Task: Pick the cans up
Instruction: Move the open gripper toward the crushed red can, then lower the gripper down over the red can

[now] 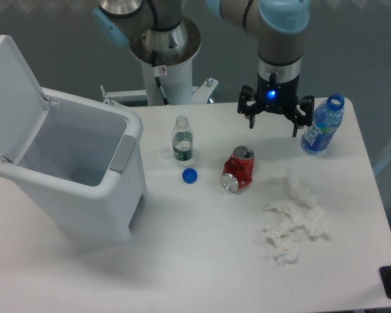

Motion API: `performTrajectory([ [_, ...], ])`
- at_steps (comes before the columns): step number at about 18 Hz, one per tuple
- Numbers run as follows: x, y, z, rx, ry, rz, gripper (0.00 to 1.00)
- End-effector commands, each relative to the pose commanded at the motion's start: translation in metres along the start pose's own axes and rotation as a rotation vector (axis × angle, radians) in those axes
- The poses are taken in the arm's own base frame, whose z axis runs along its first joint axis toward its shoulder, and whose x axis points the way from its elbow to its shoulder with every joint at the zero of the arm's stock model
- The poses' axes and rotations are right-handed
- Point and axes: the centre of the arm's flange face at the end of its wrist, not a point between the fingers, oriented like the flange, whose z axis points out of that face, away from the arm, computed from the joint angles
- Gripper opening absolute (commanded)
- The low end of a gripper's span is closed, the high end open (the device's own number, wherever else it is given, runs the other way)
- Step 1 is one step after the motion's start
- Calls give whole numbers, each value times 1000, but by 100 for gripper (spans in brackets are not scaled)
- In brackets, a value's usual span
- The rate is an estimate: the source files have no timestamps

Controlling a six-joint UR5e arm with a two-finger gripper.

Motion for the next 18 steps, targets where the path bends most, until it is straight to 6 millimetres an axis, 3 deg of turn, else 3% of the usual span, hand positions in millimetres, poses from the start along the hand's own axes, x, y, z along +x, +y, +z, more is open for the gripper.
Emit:
performTrajectory([
  [6,4,-9,33,-21,59,168,100],
  [18,24,-25,98,-96,176,305,100],
])
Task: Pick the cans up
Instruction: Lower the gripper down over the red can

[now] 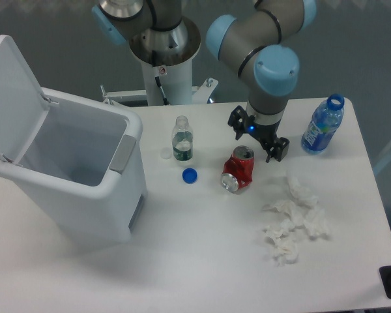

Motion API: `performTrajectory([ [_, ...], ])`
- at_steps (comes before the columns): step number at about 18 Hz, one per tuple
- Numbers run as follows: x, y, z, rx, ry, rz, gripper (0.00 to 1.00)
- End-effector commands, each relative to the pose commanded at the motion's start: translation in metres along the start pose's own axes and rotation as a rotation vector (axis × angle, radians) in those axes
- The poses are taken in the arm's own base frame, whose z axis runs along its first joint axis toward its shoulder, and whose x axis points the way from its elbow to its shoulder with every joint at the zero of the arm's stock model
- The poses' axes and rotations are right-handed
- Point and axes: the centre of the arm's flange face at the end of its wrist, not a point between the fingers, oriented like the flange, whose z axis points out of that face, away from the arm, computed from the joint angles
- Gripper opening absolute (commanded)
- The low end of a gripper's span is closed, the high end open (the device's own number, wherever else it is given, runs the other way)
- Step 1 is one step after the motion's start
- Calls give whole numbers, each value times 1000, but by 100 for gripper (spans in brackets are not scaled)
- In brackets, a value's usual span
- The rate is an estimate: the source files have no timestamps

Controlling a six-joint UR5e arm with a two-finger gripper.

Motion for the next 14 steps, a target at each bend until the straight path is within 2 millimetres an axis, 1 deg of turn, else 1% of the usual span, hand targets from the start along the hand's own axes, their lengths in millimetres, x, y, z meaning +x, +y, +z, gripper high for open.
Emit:
performTrajectory([
  [3,0,3,15,-10,29,-4,100],
  [6,0,6,18,-18,37,-11,100],
  [11,2,10,31,-19,66,-24,100],
  [14,-4,23,32,-15,65,-52,100],
])
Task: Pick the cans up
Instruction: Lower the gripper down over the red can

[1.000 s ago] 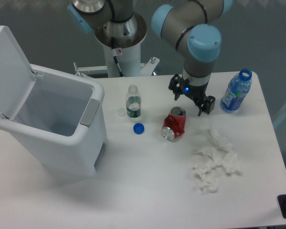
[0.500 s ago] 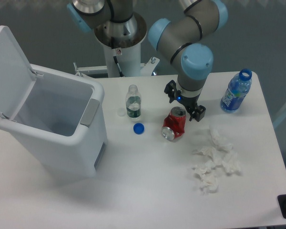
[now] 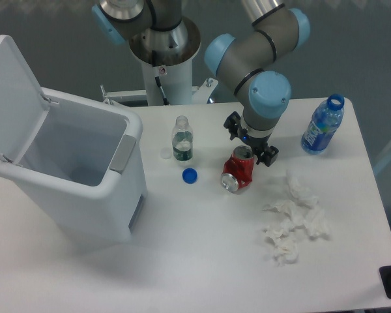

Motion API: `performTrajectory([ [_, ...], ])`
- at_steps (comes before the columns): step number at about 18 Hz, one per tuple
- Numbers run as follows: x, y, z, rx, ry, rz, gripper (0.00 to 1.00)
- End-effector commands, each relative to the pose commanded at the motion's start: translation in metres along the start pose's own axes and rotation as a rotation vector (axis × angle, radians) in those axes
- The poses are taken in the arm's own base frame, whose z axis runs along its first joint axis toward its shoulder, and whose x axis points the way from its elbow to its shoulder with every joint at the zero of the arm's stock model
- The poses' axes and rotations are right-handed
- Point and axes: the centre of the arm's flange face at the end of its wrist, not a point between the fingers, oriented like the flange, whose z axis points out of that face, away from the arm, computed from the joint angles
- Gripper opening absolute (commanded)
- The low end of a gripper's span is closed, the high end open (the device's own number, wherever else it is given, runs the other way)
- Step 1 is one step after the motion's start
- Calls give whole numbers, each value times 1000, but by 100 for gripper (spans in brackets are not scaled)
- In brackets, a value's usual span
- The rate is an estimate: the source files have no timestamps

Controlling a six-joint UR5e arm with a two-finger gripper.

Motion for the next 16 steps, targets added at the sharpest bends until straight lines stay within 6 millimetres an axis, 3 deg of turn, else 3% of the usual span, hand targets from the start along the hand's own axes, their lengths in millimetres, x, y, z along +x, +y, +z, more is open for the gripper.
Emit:
performTrajectory([
  [4,-7,20,2,17,5,-41,100],
  [16,-6,-1,16,23,28,-159,100],
])
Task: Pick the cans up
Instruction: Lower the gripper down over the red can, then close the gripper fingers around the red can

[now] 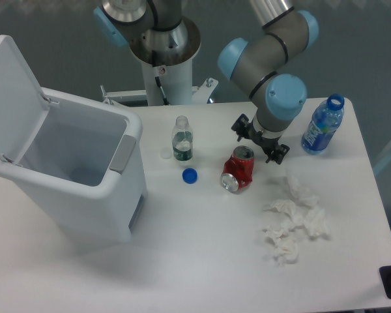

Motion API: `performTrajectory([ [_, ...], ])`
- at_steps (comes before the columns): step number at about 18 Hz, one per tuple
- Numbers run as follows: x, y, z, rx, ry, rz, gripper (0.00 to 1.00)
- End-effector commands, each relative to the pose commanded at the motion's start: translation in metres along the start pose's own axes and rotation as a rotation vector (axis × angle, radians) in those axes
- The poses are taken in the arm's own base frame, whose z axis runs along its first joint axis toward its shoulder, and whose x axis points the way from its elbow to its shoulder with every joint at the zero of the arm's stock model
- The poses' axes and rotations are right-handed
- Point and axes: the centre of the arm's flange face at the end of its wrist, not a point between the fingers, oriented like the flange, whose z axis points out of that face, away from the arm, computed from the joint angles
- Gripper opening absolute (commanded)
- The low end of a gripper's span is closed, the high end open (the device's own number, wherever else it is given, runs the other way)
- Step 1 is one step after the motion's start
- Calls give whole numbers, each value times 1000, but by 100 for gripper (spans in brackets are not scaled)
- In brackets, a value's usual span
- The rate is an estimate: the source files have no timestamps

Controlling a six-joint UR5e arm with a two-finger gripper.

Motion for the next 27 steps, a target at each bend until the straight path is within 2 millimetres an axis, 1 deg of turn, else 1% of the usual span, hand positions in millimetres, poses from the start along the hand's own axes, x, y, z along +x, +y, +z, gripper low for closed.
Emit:
performTrajectory([
  [3,2,-4,-1,12,-14,-7,100],
  [4,4,-9,-2,14,-24,-8,100],
  [9,5,-12,-4,8,-34,-2,100],
  [14,9,-16,1,3,-47,8,100],
  [16,12,-18,4,-29,-58,19,100],
  [25,14,-17,8,-49,-55,20,100],
  [27,16,-20,9,-50,-54,24,100],
])
